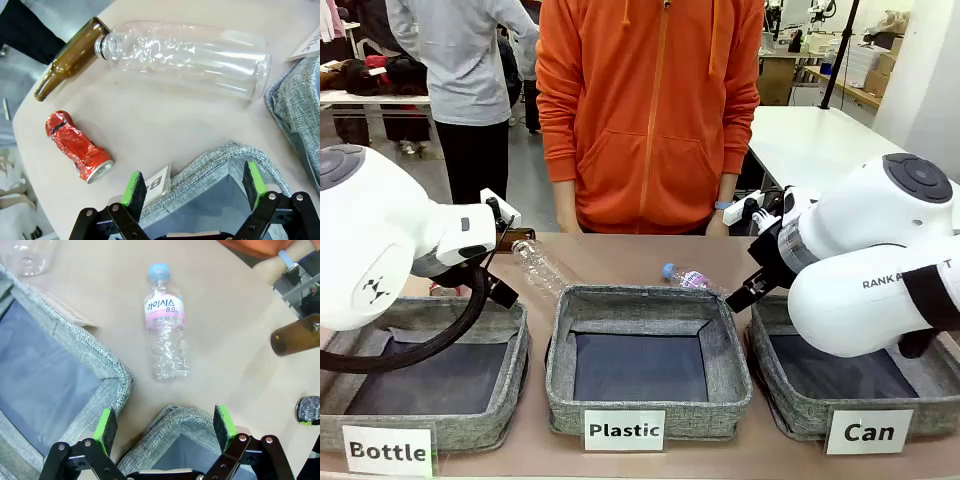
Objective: Sort the can waste into the basket.
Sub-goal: Pick up the can waste from the table and place it in the right Fabric basket.
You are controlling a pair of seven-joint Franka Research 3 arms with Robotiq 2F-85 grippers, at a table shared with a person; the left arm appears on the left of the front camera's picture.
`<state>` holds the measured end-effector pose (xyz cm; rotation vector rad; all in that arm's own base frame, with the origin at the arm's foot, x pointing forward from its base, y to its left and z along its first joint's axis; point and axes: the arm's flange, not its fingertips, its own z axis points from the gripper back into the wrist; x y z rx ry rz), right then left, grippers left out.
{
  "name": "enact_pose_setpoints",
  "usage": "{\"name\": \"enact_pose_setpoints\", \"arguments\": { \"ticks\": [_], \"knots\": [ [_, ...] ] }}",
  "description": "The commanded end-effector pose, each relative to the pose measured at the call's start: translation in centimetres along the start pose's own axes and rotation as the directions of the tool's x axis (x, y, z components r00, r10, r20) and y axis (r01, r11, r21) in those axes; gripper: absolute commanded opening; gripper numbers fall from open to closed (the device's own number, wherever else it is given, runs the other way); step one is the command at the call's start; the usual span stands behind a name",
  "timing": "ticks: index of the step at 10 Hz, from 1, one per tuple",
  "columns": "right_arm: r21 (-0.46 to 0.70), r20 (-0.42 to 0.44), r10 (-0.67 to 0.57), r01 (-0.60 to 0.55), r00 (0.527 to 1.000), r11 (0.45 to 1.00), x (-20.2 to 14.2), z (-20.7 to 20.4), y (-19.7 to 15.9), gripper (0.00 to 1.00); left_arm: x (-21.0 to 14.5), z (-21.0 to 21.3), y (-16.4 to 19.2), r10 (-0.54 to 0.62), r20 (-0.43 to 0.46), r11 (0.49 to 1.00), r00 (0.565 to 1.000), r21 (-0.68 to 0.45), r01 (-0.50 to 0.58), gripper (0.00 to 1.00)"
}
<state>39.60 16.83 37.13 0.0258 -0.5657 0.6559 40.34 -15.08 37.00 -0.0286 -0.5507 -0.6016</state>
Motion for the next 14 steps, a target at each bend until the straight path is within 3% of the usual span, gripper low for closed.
{"name": "enact_pose_setpoints", "arguments": {
  "ticks": [1, 14],
  "knots": [
    [0.000, 0.000, 0.000, 0.000, 1.000, 1.000, 0.00, 0.00, 0.00, 1.00, 0.01, 0.01, 0.00, 0.000, 0.000, 1.000, 1.000, 0.000, 0.000, 1.00],
    [0.000, 0.000, 0.000, 0.000, 1.000, 1.000, 0.00, 0.00, 0.00, 1.00, 0.01, 0.01, 0.00, 0.000, 0.000, 1.000, 1.000, 0.000, 0.000, 1.00]
  ]
}}
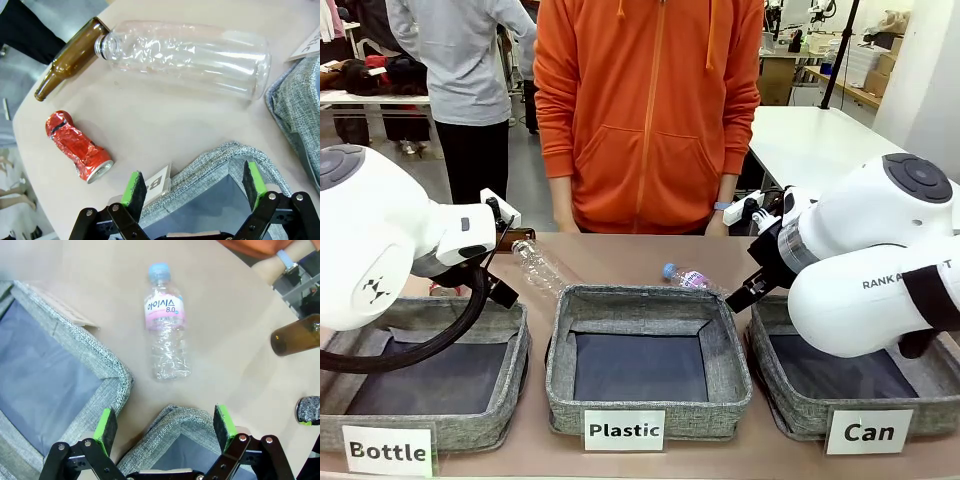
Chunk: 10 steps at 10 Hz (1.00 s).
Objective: Sort the can waste into the basket.
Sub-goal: Pick up the can waste from the table and place it in the right Fabric basket.
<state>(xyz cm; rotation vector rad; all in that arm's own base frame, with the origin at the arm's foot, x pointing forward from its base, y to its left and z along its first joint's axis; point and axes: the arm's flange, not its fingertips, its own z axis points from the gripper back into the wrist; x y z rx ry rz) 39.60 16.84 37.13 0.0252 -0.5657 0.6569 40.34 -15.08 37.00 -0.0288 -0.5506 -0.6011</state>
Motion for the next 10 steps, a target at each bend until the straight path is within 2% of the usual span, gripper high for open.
{"name": "enact_pose_setpoints", "arguments": {
  "ticks": [1, 2, 3, 4, 5, 6, 7, 8, 9, 10],
  "knots": [
    [0.000, 0.000, 0.000, 0.000, 1.000, 1.000, 0.0, 0.0, 0.0, 1.00, 0.0, 0.0, 0.0, 0.000, 0.000, 1.000, 1.000, 0.000, 0.000, 1.00],
    [0.076, 0.001, -0.013, 0.013, 1.000, 0.997, 0.5, 2.3, -0.2, 1.00, -0.3, 2.2, 0.4, 0.034, -0.009, 0.999, 0.999, -0.001, -0.034, 1.00],
    [0.126, -0.010, -0.098, 0.098, 0.995, 0.987, 1.4, 5.1, -0.8, 1.00, -0.2, 5.3, 0.5, 0.091, -0.040, 0.994, 0.995, -0.057, -0.093, 1.00],
    [0.175, -0.016, -0.198, 0.198, 0.980, 0.965, 2.3, 8.8, -1.7, 1.00, 0.0, 9.2, 0.4, 0.199, -0.066, 0.976, 0.978, -0.074, -0.204, 1.00],
    [0.193, 0.006, -0.294, 0.287, 0.956, 0.938, 2.6, 13.0, -2.6, 1.00, -0.1, 13.1, -0.1, 0.279, -0.050, 0.952, 0.959, -0.116, -0.283, 1.00],
    [0.311, -0.009, -0.361, 0.346, 0.932, 0.885, 1.7, 17.5, -3.7, 1.00, -1.6, 16.2, 0.5, 0.281, -0.025, 0.916, 0.959, -0.292, -0.276, 1.00],
    [0.429, -0.041, -0.366, 0.347, 0.930, 0.834, 0.1, 20.3, -5.2, 1.00, -3.5, 18.5, 2.1, 0.305, -0.017, 0.843, 0.952, -0.461, -0.278, 1.00],
    [0.558, -0.053, -0.428, 0.383, 0.902, 0.737, -2.1, 22.2, -7.8, 1.00, -5.9, 20.6, 4.3, 0.360, -0.001, 0.757, 0.933, -0.584, -0.293, 1.00],
    [0.608, -0.070, -0.541, 0.466, 0.838, 0.643, -5.1, 23.1, -11.2, 1.00, -8.1, 21.5, 7.3, 0.425, 0.001, 0.707, 0.905, -0.625, -0.331, 1.00],
    [0.684, -0.073, -0.639, 0.504, 0.766, 0.527, -8.5, 23.9, -14.4, 1.00, -10.8, 22.7, 11.5, 0.468, -0.008, 0.653, 0.884, -0.670, -0.352, 1.00]
  ]
}}
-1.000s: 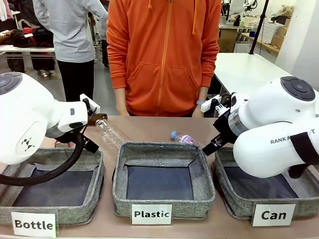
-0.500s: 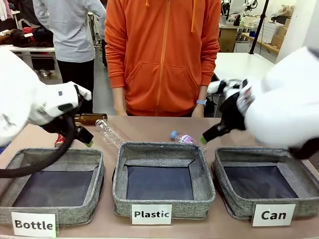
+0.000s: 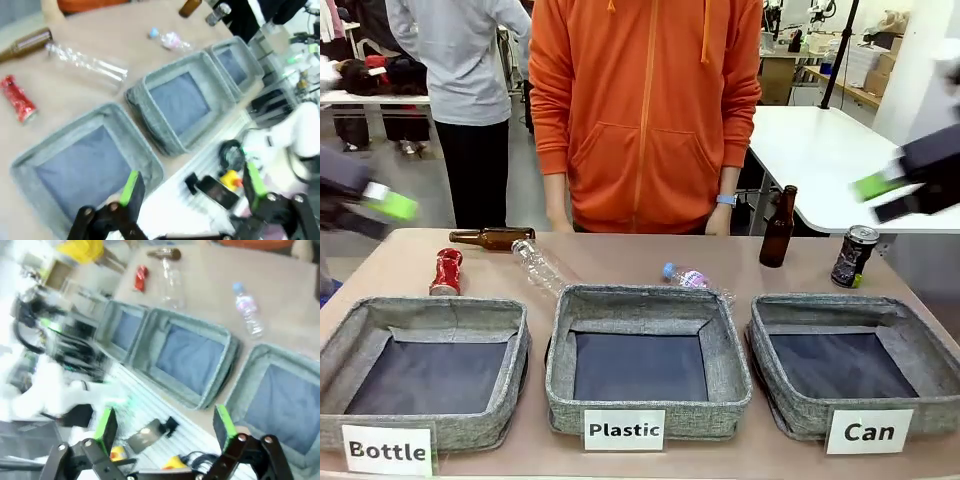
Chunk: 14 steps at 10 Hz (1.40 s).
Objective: Sort the can waste into the basket.
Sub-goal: Pick up the can waste from the table and place it in the right Fabric basket.
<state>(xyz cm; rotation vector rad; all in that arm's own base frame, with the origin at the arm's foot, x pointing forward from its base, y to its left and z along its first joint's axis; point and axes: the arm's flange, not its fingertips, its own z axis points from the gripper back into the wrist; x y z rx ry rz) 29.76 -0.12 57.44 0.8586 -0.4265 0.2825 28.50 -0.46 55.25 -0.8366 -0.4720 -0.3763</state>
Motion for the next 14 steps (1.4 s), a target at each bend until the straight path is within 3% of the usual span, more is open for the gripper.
{"name": "enact_pose_setpoints", "arguments": {
  "ticks": [1, 3, 5, 7, 8, 9, 14],
  "knots": [
    [0.133, 0.141, -0.197, 0.179, 0.970, 0.975, -1.8, 4.4, -7.2, 1.00, -2.8, 4.5, 8.5, 0.148, 0.039, 0.984, 0.988, -0.102, -0.143, 1.00],
    [0.251, 0.242, -0.304, 0.244, 0.921, 0.937, -5.1, 7.8, -12.6, 1.00, -5.0, 6.1, 13.6, 0.297, 0.168, 0.932, 0.940, -0.266, -0.247, 1.00],
    [0.329, 0.297, -0.431, 0.332, 0.852, 0.884, -8.2, 9.6, -17.8, 1.00, -7.8, 4.7, 15.4, 0.404, 0.264, 0.885, 0.876, -0.356, -0.301, 1.00],
    [0.365, 0.353, -0.515, 0.392, 0.781, 0.844, -10.1, 9.9, -20.7, 1.00, -7.3, 2.4, 15.5, 0.486, 0.293, 0.855, 0.823, -0.356, -0.379, 1.00],
    [0.331, 0.392, -0.504, 0.393, 0.770, 0.858, -10.3, 9.5, -20.8, 1.00, -6.6, 1.2, 15.0, 0.533, 0.312, 0.839, 0.786, -0.312, -0.445, 1.00],
    [0.340, 0.334, -0.515, 0.409, 0.789, 0.847, -10.5, 10.8, -20.5, 1.00, -6.8, 5.7, 17.9, 0.483, 0.281, 0.852, 0.829, -0.368, -0.372, 1.00],
    [0.340, 0.334, -0.515, 0.409, 0.789, 0.847, -10.5, 10.8, -20.5, 1.00, -6.8, 5.7, 17.9, 0.483, 0.281, 0.852, 0.829, -0.368, -0.372, 1.00]
  ]
}}
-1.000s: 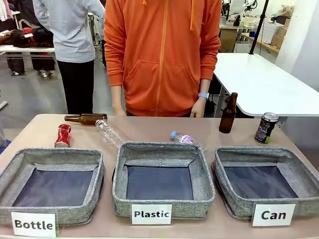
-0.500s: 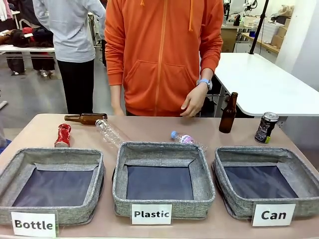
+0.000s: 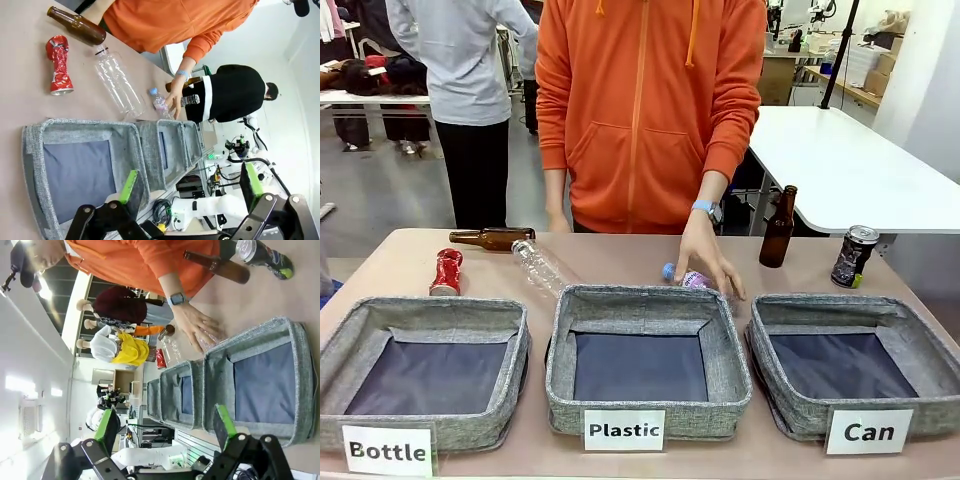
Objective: Sort the can waste into the basket.
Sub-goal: Pick up the can waste from the table and place it in the right Fabric basket.
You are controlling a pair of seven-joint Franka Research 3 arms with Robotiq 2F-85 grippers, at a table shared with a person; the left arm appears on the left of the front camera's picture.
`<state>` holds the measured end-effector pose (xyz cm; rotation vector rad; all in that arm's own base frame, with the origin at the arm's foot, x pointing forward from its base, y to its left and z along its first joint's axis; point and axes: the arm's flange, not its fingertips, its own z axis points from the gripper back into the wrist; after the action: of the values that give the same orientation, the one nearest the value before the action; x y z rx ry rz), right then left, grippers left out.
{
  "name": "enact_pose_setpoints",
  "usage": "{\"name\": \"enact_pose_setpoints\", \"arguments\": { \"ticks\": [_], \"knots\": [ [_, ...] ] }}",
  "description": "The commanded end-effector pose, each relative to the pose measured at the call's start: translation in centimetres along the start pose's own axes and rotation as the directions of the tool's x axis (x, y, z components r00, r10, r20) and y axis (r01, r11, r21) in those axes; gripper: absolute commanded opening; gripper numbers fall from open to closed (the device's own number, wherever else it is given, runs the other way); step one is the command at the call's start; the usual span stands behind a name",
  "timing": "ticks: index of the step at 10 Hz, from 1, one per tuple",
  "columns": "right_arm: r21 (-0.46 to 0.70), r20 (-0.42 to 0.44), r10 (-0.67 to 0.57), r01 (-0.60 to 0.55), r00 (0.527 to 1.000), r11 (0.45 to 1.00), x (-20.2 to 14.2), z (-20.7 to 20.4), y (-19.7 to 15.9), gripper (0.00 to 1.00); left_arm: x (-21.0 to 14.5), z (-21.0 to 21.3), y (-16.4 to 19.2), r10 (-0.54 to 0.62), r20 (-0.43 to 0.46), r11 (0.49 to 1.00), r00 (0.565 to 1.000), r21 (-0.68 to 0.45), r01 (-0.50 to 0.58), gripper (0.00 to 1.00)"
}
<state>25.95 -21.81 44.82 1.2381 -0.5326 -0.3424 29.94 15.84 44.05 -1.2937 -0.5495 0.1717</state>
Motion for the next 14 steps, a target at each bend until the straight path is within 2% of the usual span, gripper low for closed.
{"name": "enact_pose_setpoints", "arguments": {
  "ticks": [1, 2, 3, 4, 5, 6, 7, 8, 9, 10, 11, 12, 14],
  "knots": [
    [0.023, 0.014, 0.022, -0.022, 1.000, 0.999, 0.3, 0.2, 0.2, 1.00, 0.1, 0.0, 0.0, 0.002, 0.003, 1.000, 1.000, -0.002, -0.002, 1.00],
    [0.023, 0.014, 0.022, -0.022, 1.000, 0.999, 0.3, 0.2, 0.2, 1.00, -0.3, -0.5, -0.7, -0.068, -0.084, 0.997, 0.994, 0.041, 0.071, 1.00],
    [0.023, 0.014, 0.022, -0.022, 1.000, 0.999, 0.3, 0.2, 0.2, 1.00, 0.5, -1.4, -1.5, -0.059, -0.157, 0.987, 0.986, 0.140, 0.082, 1.00],
    [0.023, 0.014, 0.022, -0.022, 1.000, 0.999, 0.3, 0.2, 0.2, 1.00, 1.7, -3.7, -2.9, -0.030, -0.159, 0.952, 0.987, 0.297, 0.077, 1.00],
    [0.023, 0.014, 0.022, -0.022, 1.000, 0.999, 0.3, 0.2, 0.2, 1.00, 3.0, -6.2, -4.0, -0.024, -0.231, 0.912, 0.973, 0.394, 0.116, 1.00],
    [0.023, 0.014, 0.022, -0.022, 1.000, 0.999, 0.3, 0.2, 0.2, 1.00, 4.7, -8.6, -4.7, 0.005, -0.210, 0.847, 0.978, 0.521, 0.107, 1.00],
    [0.023, 0.014, 0.022, -0.022, 1.000, 0.999, 0.3, 0.2, 0.2, 1.00, 5.9, -11.3, -5.4, 0.015, -0.248, 0.801, 0.969, 0.583, 0.137, 1.00],
    [0.023, 0.014, 0.022, -0.022, 1.000, 0.999, 0.3, 0.2, 0.2, 1.00, 7.2, -14.4, -5.4, 0.012, -0.218, 0.708, 0.976, 0.691, 0.146, 1.00],
    [0.023, 0.014, 0.022, -0.022, 1.000, 0.999, 0.3, 0.2, 0.2, 1.00, 8.0, -16.3, -4.8, -0.047, -0.229, 0.561, 0.972, 0.799, 0.215, 1.00],
    [0.023, 0.014, 0.022, -0.022, 1.000, 0.999, 0.3, 0.2, 0.2, 1.00, 8.6, -18.2, -4.2, -0.171, -0.282, 0.397, 0.944, 0.857, 0.328, 1.00],
    [0.023, 0.014, 0.022, -0.022, 1.000, 0.999, 0.3, 0.2, 0.2, 1.00, 8.9, -19.0, -4.4, -0.205, -0.234, 0.414, 0.951, 0.859, 0.300, 1.00],
    [0.023, 0.014, 0.022, -0.022, 1.000, 0.999, 0.3, 0.2, 0.2, 1.00, 7.7, -18.0, -5.6, -0.157, -0.237, 0.573, 0.959, 0.769, 0.284, 1.00],
    [0.023, 0.014, 0.022, -0.022, 1.000, 0.999, 0.3, 0.2, 0.2, 1.00, 7.7, -18.0, -5.6, -0.157, -0.237, 0.573, 0.959, 0.769, 0.284, 1.00]
  ]
}}
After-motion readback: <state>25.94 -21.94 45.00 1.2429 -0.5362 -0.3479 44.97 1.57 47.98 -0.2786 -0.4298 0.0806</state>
